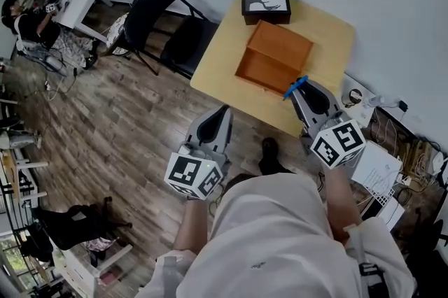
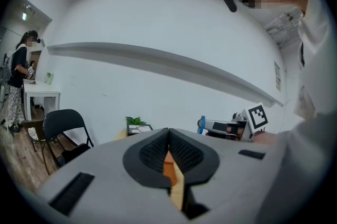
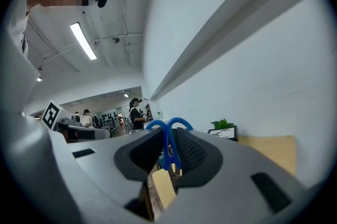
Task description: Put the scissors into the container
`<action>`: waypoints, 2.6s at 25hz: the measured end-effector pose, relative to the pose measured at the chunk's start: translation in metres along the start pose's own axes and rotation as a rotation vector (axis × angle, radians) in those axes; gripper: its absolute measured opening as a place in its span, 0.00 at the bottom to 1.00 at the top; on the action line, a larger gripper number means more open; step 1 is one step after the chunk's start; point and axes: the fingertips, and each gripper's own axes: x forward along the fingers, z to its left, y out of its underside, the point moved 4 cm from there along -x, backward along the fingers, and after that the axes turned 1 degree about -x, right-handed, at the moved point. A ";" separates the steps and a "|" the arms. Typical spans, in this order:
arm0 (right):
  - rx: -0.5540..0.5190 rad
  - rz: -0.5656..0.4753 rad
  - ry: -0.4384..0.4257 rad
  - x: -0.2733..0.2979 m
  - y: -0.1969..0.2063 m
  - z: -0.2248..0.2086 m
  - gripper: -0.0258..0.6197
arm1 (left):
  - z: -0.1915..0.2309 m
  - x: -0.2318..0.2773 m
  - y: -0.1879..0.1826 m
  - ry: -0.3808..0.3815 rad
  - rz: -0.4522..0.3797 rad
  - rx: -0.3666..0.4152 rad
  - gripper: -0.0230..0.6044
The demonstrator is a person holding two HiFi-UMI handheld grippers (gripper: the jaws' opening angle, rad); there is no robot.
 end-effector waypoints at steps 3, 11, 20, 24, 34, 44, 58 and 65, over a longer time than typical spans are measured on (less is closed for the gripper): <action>0.006 0.014 -0.015 0.009 0.004 -0.018 0.16 | 0.002 0.013 0.001 -0.022 -0.006 -0.014 0.05; 0.027 0.059 -0.025 0.022 0.019 -0.041 0.16 | 0.004 0.024 0.010 -0.071 0.015 -0.028 0.05; 0.008 0.114 -0.010 0.045 0.039 -0.053 0.16 | 0.024 0.032 0.016 -0.075 0.036 -0.041 0.05; -0.008 0.149 0.011 0.062 0.047 -0.059 0.16 | 0.039 0.049 0.015 -0.033 0.048 -0.052 0.05; -0.106 0.249 0.063 0.117 0.087 -0.074 0.16 | 0.091 0.104 0.017 0.125 0.112 -0.082 0.05; -0.252 0.489 0.111 0.163 0.151 -0.084 0.16 | 0.138 0.157 0.032 0.294 0.212 -0.094 0.05; -0.342 0.697 0.089 0.209 0.212 -0.096 0.16 | 0.175 0.198 0.048 0.396 0.265 -0.115 0.05; -0.365 0.768 0.056 0.224 0.235 -0.100 0.16 | 0.185 0.200 0.061 0.397 0.288 -0.139 0.05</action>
